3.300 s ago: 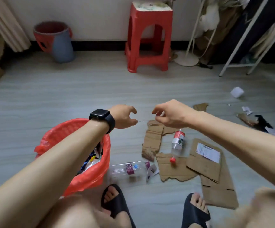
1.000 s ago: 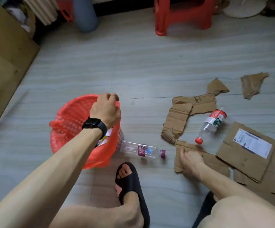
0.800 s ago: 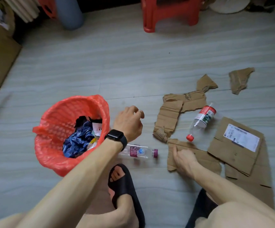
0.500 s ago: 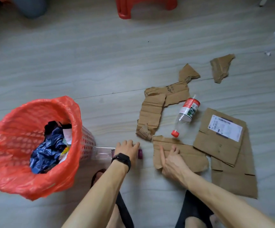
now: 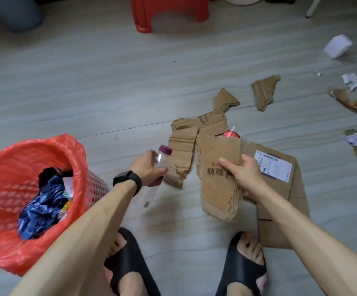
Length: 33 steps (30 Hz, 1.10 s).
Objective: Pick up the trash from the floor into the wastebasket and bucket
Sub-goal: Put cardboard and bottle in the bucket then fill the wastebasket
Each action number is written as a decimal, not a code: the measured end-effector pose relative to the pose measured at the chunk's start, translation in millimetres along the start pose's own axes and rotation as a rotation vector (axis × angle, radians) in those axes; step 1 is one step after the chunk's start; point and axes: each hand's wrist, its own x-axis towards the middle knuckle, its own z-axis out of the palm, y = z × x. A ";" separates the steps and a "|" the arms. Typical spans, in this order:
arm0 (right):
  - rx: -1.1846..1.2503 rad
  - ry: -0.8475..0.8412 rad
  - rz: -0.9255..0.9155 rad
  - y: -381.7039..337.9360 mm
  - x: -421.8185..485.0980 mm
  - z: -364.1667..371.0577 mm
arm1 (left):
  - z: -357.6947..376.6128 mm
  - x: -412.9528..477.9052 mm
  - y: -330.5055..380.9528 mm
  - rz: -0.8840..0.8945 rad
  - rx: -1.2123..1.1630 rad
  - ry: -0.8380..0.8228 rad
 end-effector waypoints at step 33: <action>-1.390 -0.144 -0.956 -440.9 -157.4 9.4 | -427.8 -135.3 113.3 -0.260 -0.261 0.077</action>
